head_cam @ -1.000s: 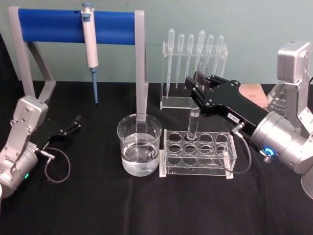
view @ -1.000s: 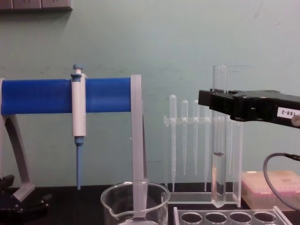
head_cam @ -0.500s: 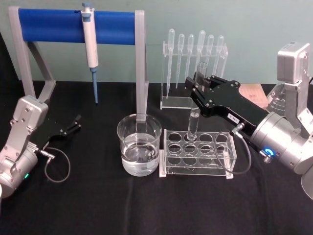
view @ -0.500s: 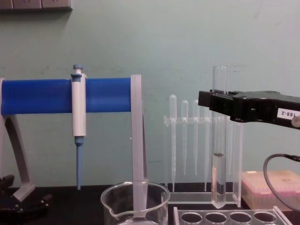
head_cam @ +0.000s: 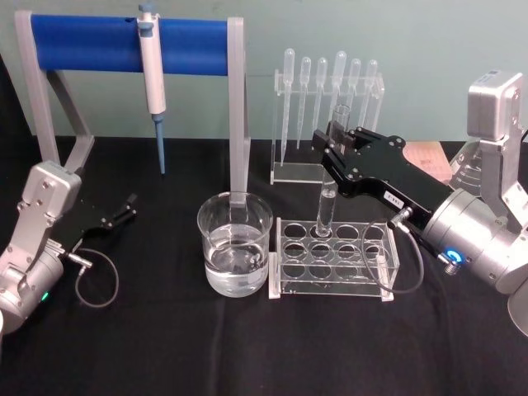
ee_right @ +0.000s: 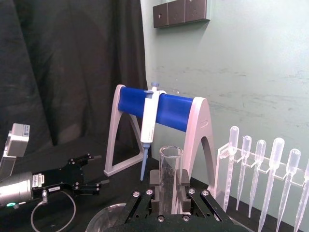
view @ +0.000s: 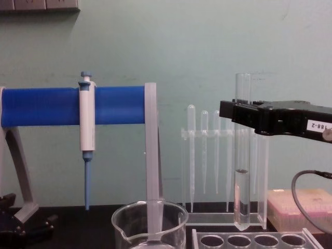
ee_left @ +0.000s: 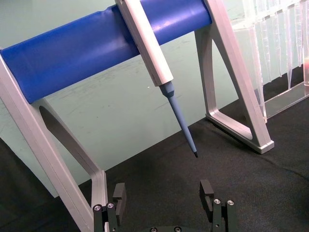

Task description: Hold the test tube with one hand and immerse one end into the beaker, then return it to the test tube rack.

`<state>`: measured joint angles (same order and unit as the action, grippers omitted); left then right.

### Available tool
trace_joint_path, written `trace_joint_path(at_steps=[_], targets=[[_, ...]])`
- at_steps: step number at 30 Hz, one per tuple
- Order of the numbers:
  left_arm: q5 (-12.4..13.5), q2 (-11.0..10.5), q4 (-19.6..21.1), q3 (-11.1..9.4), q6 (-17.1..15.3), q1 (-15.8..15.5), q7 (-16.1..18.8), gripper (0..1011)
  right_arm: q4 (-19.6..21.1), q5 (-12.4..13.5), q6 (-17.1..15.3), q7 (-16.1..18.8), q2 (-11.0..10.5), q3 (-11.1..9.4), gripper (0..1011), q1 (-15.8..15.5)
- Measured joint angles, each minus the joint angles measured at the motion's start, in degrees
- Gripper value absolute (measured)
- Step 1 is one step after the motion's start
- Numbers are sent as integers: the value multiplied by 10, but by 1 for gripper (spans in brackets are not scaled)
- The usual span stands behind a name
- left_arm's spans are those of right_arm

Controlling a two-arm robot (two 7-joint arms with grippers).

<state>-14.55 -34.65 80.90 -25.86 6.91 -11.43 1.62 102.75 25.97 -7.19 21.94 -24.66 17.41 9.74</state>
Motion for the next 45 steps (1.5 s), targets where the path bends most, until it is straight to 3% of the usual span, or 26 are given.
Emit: trace_joint_path(at_steps=[45], targets=[[0, 0, 0, 0, 0, 0, 0, 1000, 0, 0, 0, 0, 0, 0, 230, 0]])
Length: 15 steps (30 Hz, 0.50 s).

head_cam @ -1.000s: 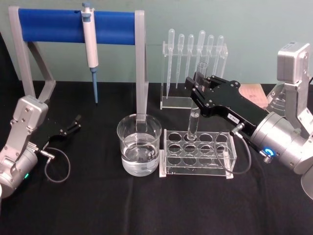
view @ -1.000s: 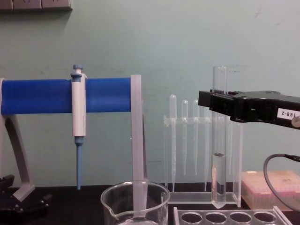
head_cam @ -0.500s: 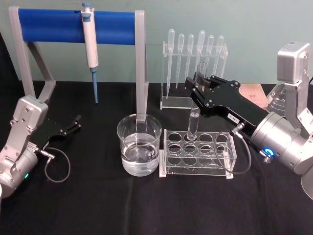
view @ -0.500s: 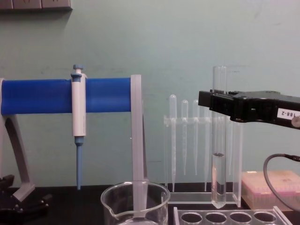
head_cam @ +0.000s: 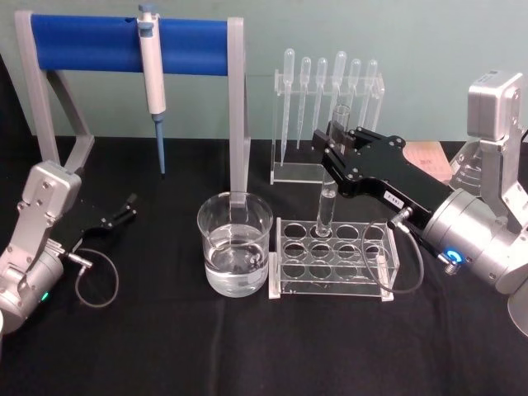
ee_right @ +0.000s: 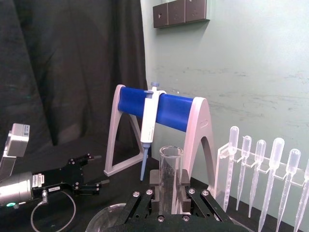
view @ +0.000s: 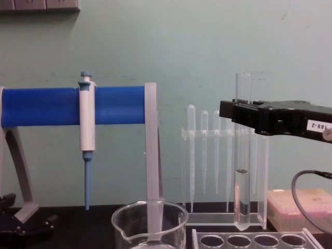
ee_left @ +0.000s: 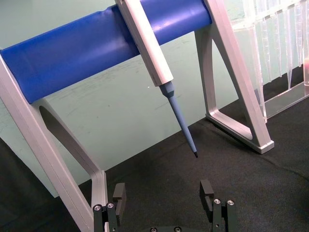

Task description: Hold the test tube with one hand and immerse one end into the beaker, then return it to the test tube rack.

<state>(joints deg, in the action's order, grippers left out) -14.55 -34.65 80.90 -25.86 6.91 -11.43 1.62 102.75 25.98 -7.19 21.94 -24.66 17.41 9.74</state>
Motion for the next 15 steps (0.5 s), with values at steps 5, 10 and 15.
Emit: trace_joint_path(at_steps=[5, 10, 15], targets=[[0, 0, 0, 0, 0, 0, 0, 1000, 0, 0, 0, 0, 0, 0, 230, 0], [0, 0, 0, 0, 0, 0, 0, 1000, 0, 0, 0, 0, 0, 0, 230, 0], [0, 0, 0, 0, 0, 0, 0, 1000, 0, 0, 0, 0, 0, 0, 230, 0]])
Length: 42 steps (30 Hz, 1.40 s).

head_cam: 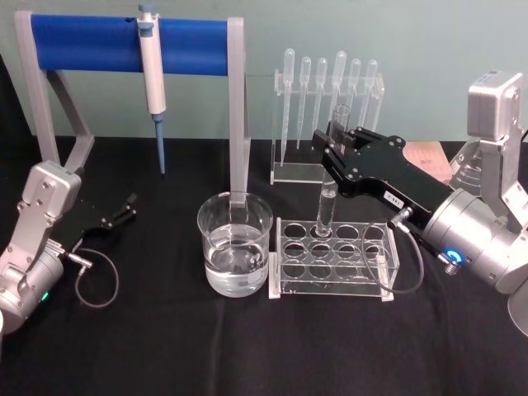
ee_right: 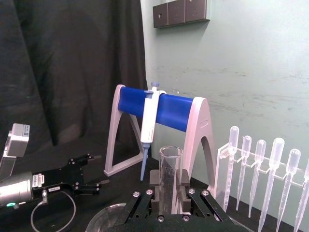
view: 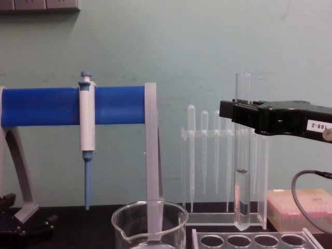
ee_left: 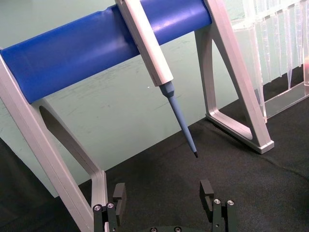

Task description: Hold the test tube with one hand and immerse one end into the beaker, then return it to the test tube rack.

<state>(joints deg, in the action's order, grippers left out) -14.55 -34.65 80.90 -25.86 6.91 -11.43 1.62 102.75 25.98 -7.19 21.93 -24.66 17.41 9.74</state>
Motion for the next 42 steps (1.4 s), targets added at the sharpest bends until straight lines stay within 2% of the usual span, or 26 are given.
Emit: trace_joint_path(at_steps=[42], targets=[[0, 0, 0, 0, 0, 0, 0, 1000, 0, 0, 0, 0, 0, 0, 230, 0]])
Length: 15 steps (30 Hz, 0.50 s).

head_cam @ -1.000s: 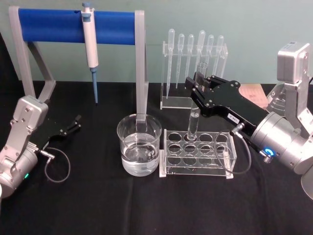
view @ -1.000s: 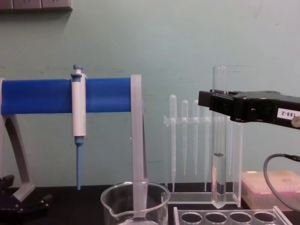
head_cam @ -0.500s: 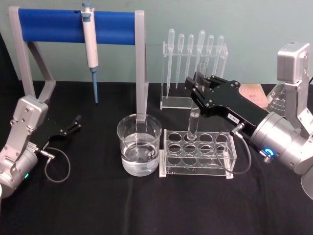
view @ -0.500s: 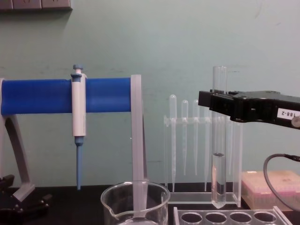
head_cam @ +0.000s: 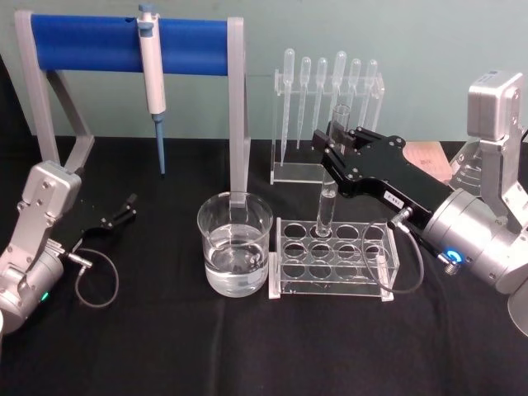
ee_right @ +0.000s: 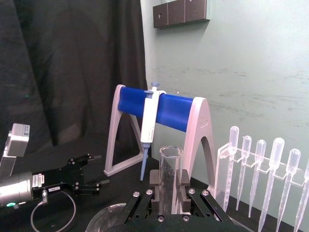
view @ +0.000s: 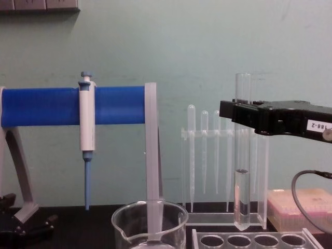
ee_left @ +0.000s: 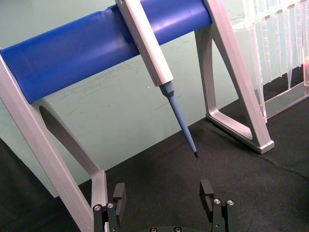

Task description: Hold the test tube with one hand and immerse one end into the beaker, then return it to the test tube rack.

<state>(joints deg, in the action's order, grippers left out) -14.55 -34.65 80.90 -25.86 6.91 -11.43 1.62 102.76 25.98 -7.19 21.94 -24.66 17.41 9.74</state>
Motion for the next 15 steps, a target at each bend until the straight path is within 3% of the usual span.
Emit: trace_joint_path(at_steps=[15], targets=[[0, 0, 0, 0, 0, 0, 0, 1000, 0, 0, 0, 0, 0, 0, 230, 0]])
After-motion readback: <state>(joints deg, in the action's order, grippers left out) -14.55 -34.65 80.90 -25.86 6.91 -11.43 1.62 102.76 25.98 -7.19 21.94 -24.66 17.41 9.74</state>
